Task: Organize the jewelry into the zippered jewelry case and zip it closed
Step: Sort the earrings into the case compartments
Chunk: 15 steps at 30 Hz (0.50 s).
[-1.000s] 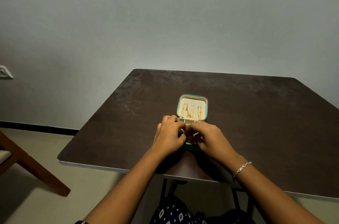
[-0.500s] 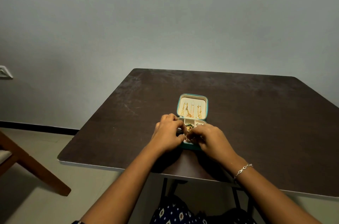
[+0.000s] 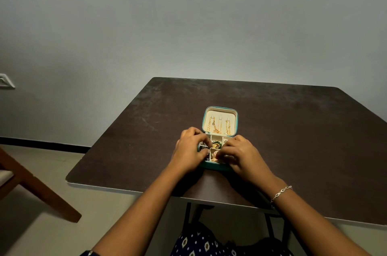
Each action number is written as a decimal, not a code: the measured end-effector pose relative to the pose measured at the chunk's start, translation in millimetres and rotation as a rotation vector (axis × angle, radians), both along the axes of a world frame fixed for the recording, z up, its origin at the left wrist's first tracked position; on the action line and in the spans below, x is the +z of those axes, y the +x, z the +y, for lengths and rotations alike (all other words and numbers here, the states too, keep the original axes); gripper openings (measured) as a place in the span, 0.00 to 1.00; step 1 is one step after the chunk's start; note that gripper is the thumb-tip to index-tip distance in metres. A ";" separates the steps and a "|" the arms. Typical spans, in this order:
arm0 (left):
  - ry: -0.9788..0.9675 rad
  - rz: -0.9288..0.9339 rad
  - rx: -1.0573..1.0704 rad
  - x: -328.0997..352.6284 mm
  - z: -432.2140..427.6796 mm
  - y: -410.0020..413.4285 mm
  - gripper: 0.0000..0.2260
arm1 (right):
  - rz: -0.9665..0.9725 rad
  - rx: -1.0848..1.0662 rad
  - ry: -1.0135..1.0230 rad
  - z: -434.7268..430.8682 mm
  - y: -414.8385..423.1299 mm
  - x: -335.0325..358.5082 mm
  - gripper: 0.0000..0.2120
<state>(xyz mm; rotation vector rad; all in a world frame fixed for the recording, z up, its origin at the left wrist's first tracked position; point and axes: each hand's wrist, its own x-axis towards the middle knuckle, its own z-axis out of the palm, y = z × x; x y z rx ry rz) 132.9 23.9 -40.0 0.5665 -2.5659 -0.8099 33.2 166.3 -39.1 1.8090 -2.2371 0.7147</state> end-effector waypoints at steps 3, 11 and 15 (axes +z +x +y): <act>-0.027 -0.035 -0.035 2.2 1.6 -0.6 0.05 | 0.054 0.006 0.035 -1.0 -1.7 0.7 0.09; 0.125 0.154 0.097 -5.9 0.0 -1.5 0.08 | 0.066 -0.031 -0.022 1.6 2.5 -8.0 0.14; 0.332 0.270 0.214 -12.1 0.8 -4.7 0.09 | 0.036 -0.019 -0.030 4.8 2.1 -14.4 0.13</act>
